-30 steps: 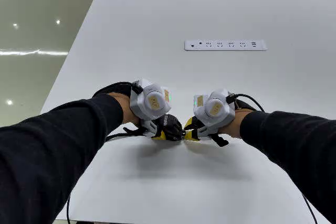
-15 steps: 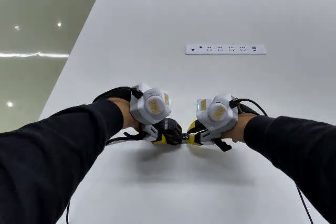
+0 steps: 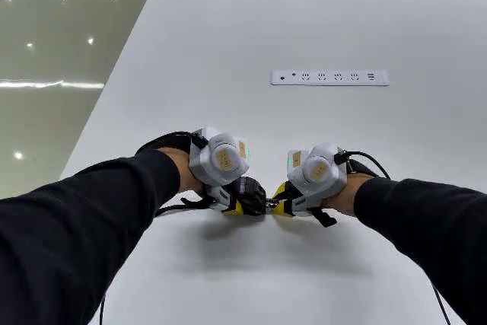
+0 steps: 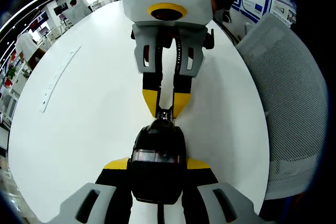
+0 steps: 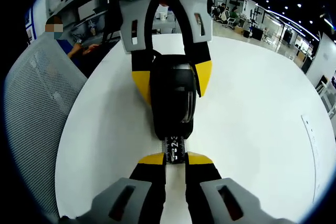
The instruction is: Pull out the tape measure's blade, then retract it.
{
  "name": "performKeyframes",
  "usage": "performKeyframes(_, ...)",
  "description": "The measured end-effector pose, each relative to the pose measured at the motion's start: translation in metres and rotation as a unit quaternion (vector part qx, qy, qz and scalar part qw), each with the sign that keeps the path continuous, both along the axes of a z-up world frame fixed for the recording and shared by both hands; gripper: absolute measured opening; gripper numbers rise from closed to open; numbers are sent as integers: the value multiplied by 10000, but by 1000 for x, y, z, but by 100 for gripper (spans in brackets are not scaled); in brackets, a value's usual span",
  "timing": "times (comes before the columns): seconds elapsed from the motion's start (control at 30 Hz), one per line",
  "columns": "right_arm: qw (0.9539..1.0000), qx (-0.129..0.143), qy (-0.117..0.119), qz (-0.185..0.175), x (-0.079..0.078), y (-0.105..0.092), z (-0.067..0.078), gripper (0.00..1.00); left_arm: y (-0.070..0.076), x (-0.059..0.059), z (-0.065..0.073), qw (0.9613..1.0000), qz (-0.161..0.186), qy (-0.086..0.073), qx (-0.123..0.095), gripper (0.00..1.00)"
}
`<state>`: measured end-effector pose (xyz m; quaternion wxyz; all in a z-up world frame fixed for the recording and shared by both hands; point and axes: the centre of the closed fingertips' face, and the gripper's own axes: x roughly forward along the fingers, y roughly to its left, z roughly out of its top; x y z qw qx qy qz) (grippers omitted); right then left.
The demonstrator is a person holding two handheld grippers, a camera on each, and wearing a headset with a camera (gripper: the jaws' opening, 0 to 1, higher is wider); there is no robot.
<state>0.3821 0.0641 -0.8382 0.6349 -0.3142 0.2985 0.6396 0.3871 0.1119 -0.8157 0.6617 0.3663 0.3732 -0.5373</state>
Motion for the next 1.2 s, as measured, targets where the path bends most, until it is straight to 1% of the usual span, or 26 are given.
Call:
performKeyframes(0.23,9999,-44,41,-128,3,-17,0,8,0,1,0,10000,38,17,-13,32)
performKeyframes(0.6,9997,-119,22,-224,4,-29,0,8,-1,2,0,10000,42,6,-45,33)
performKeyframes(0.83,9996,-119,10,-269,2,-34,0,8,-1,1,0,10000,51,-21,-69,33)
performKeyframes(1.2,9993,-265,-52,-277,4,-52,-2,8,-1,2,0,9999,108,-38,-107,33)
